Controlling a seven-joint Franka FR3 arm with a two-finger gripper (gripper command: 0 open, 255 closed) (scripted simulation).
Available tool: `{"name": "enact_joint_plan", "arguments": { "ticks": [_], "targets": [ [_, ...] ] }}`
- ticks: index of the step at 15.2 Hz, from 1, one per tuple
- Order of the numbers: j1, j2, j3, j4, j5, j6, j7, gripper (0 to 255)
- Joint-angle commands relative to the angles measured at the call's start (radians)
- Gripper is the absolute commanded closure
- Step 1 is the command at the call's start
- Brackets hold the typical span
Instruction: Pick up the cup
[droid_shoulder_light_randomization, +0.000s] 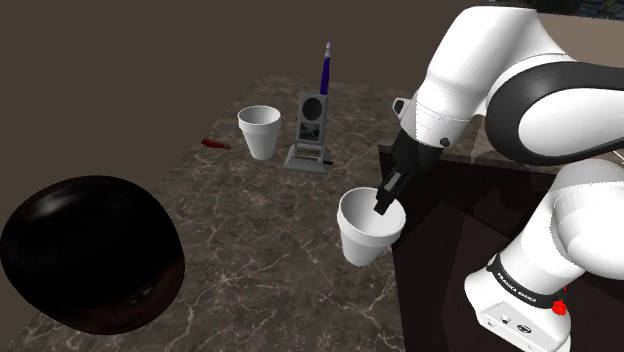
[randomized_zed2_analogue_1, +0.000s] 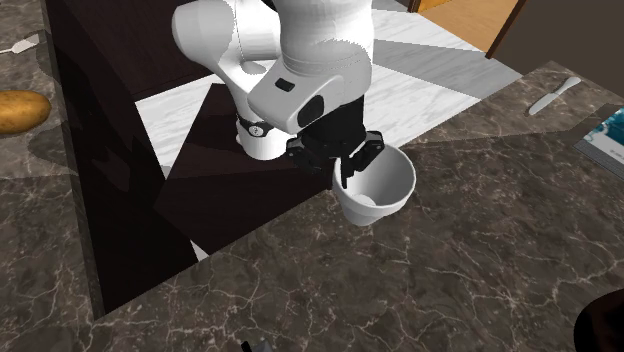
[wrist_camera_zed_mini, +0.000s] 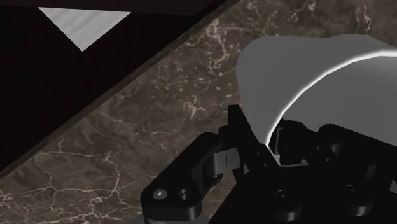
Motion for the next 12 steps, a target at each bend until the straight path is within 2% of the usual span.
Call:
{"name": "enact_joint_plan", "arguments": {
  "ticks": [1,12],
  "targets": [
    [0.000,0.001,0.000,-0.001,0.000,0.000,0.000,255],
    [-0.018,-0.041,-0.039,0.111,-0.045,-0.152,0.016,255]
  ]
}}
